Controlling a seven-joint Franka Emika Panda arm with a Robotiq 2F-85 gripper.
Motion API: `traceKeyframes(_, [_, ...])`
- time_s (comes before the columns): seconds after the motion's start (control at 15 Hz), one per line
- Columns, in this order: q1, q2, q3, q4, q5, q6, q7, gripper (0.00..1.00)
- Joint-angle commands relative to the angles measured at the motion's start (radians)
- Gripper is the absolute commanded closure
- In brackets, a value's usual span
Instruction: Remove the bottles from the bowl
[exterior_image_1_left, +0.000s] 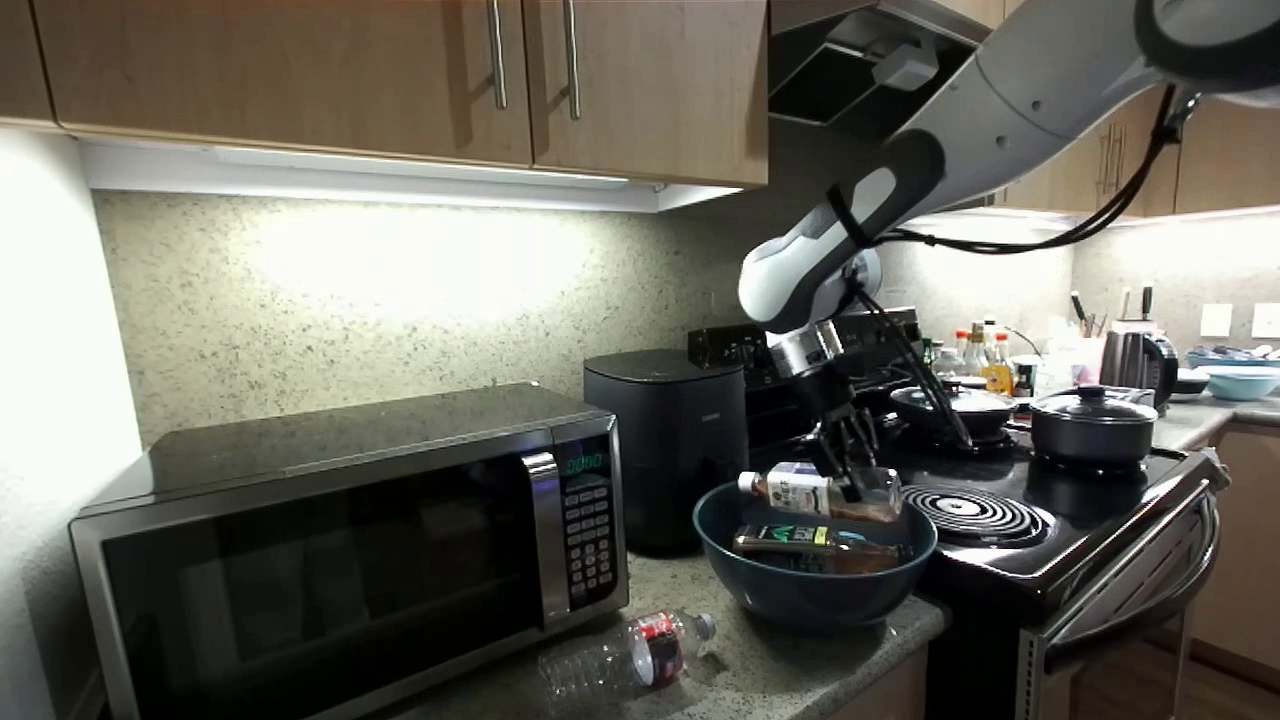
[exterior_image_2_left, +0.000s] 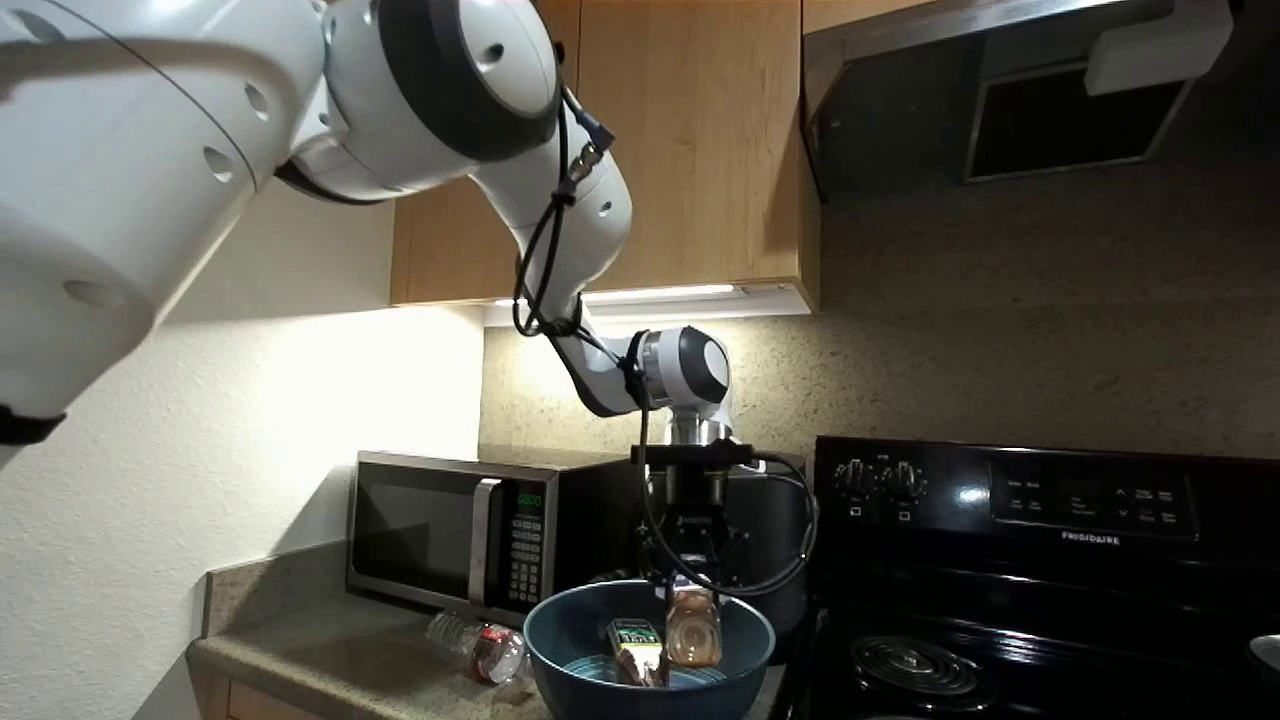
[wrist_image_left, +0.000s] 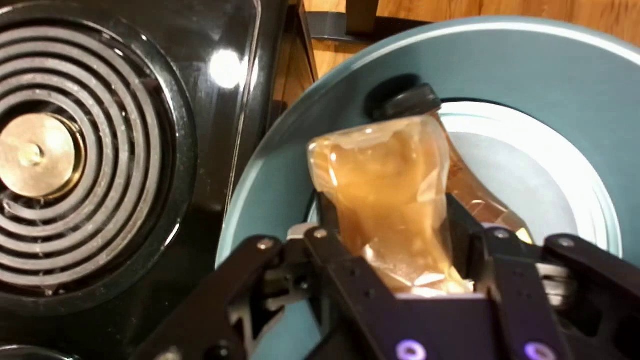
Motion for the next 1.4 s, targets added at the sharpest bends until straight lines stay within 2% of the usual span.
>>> traceKeyframes(0.0, [0.019, -0.233, -0.017, -0.23, 0.045, 0.076, 0.162, 0.74])
traceKeyframes(0.33, [0.024, -0.426, -0.034, -0.424, 0.053, 0.099, 0.404, 0.74])
traceKeyframes(0.6, [0.009, -0.507, -0.054, -0.527, 0.058, 0.142, 0.561, 0.74])
traceKeyframes(0.67, [0.014, -0.443, -0.051, -0.456, 0.032, 0.092, 0.494, 0.49])
traceKeyframes(0.93, [0.01, -0.476, -0.055, -0.498, 0.034, 0.113, 0.537, 0.49])
traceKeyframes(1.0, [0.01, -0.476, -0.055, -0.498, 0.034, 0.114, 0.538, 0.74])
traceKeyframes(1.33, [-0.038, -0.431, -0.118, -0.471, 0.041, 0.102, 0.508, 0.74])
